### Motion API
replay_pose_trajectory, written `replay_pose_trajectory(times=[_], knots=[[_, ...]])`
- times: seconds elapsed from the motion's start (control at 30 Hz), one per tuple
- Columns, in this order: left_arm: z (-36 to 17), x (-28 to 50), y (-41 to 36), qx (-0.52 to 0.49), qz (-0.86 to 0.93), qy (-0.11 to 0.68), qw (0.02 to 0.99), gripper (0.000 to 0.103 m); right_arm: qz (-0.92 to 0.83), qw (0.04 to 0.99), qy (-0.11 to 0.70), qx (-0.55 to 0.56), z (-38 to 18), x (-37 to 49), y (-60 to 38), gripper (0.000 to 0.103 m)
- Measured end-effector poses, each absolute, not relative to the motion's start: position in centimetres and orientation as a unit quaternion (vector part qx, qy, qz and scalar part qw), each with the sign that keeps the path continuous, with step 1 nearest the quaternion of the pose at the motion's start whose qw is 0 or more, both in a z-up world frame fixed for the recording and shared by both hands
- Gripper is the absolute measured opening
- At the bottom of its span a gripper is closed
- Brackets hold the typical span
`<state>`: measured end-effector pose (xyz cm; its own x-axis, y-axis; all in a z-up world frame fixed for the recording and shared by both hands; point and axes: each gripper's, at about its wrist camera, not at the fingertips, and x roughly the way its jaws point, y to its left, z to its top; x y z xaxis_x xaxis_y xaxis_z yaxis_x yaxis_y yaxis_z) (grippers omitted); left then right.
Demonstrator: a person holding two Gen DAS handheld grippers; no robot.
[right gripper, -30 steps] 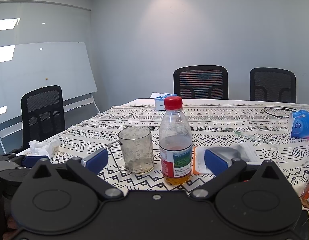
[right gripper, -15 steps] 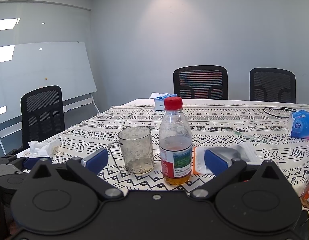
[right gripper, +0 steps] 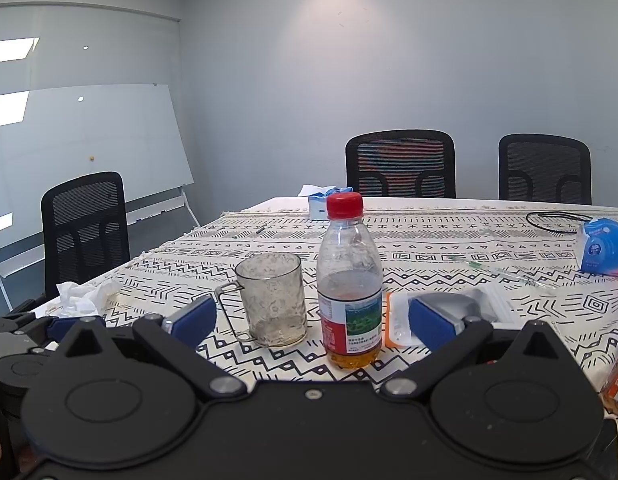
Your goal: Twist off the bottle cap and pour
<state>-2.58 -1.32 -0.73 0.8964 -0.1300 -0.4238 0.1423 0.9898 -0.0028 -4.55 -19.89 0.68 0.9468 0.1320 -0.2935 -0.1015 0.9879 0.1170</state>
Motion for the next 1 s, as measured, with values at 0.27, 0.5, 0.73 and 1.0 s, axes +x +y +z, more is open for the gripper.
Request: replay_pose_trajectory(times=[0.27, 0.5, 0.73, 1.0], knots=[[-0.7, -2.8, -1.2, 0.015, -0.072, 0.214, 0.974, 0.098, 0.061, 0.985, 0.151, 0.051, 0.6, -4.6, -19.9, 0.103], [-0.8, -2.7, -1.9, 0.018, -0.079, 0.211, 0.974, 0.098, 0.059, 0.985, 0.152, 0.051, 0.5, -4.5, -20.1, 0.103], [-0.9, -2.1, -2.2, 0.019, -0.084, 0.209, 0.974, 0.098, 0.058, 0.985, 0.154, 0.052, 0.6, -4.0, -20.4, 0.103], [-0.8, -1.1, -2.8, 0.017, -0.094, 0.203, 0.974, 0.098, 0.058, 0.985, 0.153, 0.055, 1.1, -2.7, -20.6, 0.103]])
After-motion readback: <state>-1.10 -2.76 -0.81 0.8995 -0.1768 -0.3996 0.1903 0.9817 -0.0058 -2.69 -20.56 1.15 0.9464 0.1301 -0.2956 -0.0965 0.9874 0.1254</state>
